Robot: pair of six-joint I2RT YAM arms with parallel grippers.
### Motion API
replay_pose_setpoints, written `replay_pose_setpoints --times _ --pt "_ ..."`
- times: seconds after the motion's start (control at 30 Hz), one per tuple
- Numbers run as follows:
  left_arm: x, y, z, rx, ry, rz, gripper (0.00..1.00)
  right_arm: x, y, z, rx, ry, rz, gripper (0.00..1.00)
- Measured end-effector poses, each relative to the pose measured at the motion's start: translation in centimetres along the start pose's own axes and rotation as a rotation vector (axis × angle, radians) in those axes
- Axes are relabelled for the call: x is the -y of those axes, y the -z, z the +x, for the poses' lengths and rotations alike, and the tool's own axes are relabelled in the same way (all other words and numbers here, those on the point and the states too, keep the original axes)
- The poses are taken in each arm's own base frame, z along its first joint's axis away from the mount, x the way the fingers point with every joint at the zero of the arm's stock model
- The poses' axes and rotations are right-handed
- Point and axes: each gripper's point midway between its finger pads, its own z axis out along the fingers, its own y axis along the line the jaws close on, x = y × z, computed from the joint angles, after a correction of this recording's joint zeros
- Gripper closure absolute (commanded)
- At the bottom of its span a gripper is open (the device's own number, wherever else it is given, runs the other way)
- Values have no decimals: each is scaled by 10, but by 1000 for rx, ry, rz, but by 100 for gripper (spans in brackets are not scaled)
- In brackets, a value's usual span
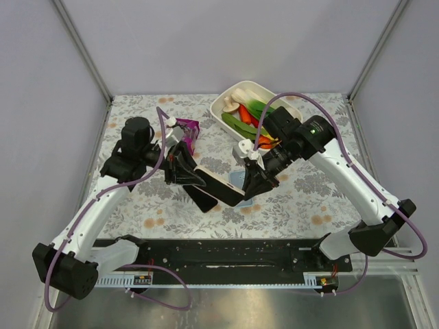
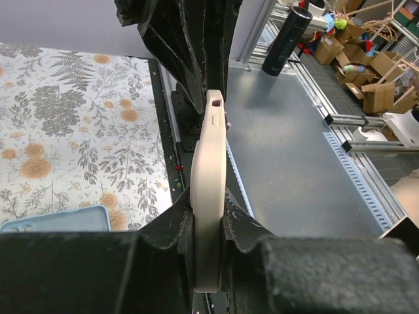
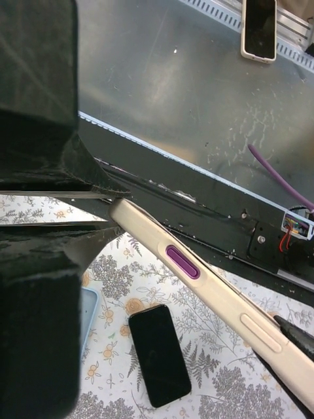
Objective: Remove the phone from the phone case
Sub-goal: Pick up the phone at the center of the board.
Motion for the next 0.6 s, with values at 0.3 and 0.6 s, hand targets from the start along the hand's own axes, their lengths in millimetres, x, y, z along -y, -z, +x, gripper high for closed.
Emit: replay_pose_setpoints --times 0.3,0.6 --pt "13 -15 -1 -21 2 77 100 -22 -1 0 -14 6 -72 100" --pt "18 -19 -7 -24 -17 96 100 -24 0 -5 -15 53 -85 100"
